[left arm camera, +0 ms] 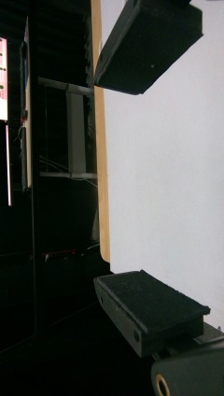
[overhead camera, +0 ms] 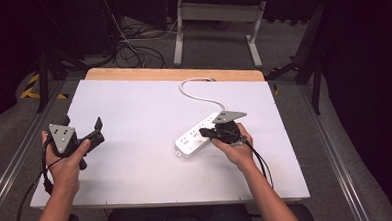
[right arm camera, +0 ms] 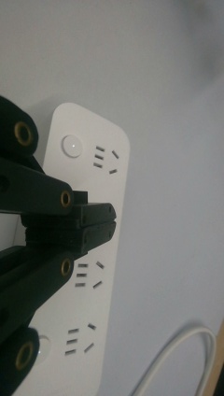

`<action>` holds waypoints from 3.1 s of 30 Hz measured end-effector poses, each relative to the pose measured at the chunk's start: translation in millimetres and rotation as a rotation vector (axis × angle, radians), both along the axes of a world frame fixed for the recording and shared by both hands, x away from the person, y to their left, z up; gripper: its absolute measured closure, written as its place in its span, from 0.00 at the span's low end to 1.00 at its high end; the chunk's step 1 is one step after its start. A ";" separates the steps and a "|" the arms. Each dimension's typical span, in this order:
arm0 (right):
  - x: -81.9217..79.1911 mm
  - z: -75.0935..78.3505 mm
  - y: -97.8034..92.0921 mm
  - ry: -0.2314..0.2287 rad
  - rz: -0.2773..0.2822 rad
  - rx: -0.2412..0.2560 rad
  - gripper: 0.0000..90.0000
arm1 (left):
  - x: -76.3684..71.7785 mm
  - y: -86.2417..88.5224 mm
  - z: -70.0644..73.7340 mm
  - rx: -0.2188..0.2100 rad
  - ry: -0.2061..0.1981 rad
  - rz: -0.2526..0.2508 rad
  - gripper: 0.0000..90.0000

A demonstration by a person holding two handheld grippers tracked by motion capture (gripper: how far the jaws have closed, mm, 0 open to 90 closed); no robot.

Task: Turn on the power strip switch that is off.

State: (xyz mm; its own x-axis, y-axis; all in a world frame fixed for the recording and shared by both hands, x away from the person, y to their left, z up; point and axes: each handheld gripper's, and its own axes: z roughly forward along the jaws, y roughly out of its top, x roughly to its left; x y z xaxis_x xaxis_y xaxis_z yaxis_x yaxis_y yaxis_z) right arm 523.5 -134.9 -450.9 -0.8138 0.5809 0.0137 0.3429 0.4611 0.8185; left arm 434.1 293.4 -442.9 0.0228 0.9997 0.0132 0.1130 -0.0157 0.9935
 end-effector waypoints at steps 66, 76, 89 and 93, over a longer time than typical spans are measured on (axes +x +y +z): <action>-0.8 -5.9 24.4 0.061 -0.051 -0.182 1.00 | -0.5 -1.1 -1.3 -0.008 0.011 -0.019 0.09; -2.1 -6.4 24.9 0.053 -0.060 -0.180 1.00 | -1.7 -1.4 -1.2 -0.011 0.010 -0.020 0.09; -5.9 -7.1 27.6 0.015 -0.073 -0.198 1.00 | -2.1 1.5 -1.3 -0.031 0.014 -0.019 0.09; -5.9 -5.9 26.9 0.014 -0.075 -0.197 1.00 | -1.3 2.4 -1.5 -0.031 0.014 -0.018 0.09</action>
